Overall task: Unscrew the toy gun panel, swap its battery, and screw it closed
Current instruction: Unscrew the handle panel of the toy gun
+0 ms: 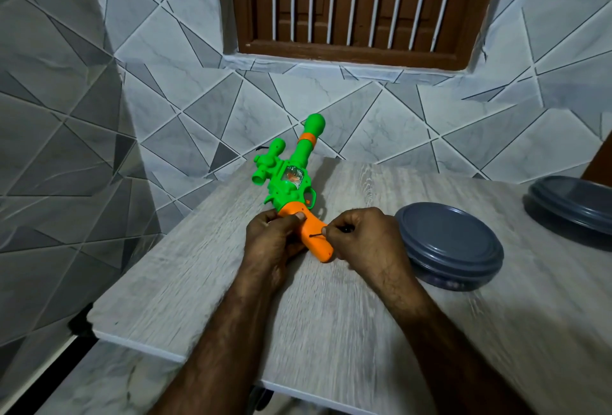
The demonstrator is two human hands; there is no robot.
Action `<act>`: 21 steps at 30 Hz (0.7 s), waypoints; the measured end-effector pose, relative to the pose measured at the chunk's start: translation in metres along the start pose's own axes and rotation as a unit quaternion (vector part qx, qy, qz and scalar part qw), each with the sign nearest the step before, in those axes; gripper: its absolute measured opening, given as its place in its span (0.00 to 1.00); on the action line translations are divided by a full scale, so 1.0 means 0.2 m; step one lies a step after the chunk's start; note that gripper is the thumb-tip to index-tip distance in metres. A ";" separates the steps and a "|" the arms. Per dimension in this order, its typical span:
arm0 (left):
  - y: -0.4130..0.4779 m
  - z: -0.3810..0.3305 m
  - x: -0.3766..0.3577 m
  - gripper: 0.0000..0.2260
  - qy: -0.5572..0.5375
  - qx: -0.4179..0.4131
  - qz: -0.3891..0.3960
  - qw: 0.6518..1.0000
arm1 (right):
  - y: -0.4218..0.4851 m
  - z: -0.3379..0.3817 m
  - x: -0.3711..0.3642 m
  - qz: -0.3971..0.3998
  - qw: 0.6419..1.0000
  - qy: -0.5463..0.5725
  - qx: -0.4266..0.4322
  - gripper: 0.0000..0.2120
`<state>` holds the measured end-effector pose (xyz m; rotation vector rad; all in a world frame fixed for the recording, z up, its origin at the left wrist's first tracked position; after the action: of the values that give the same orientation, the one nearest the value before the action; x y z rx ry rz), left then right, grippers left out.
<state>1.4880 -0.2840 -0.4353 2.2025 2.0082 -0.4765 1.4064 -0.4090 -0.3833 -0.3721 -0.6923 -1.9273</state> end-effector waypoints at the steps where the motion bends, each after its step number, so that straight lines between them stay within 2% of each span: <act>1: 0.00 0.00 0.00 0.08 0.000 0.000 -0.001 1.000 | 0.00 0.00 0.00 0.001 1.000 -0.004 -0.004 0.09; 6: 0.00 0.00 0.00 0.15 0.000 0.003 -0.001 1.000 | 0.02 0.05 0.02 0.023 0.996 -0.082 -0.009 0.11; 10: 0.00 0.01 -0.01 0.16 0.000 0.002 0.000 1.000 | 0.03 0.09 0.02 0.049 0.989 -0.137 -0.001 0.12; 21: -0.01 0.02 -0.01 0.17 -0.003 0.005 -0.005 1.000 | 0.08 0.12 0.06 0.089 0.982 -0.165 0.000 0.10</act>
<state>1.4863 -0.2866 -0.4376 2.1947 2.0193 -0.4941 1.4141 -0.4080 -0.3520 -0.7412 -0.8434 -1.7126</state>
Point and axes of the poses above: each hand's wrist, its own y-axis towards the middle knuckle, its own x-axis out of the back of the hand, z = x × y, the point moved 2 cm from there along y, towards the middle knuckle, and after that the axes turned 11 degrees about y, right-handed, at the moved point
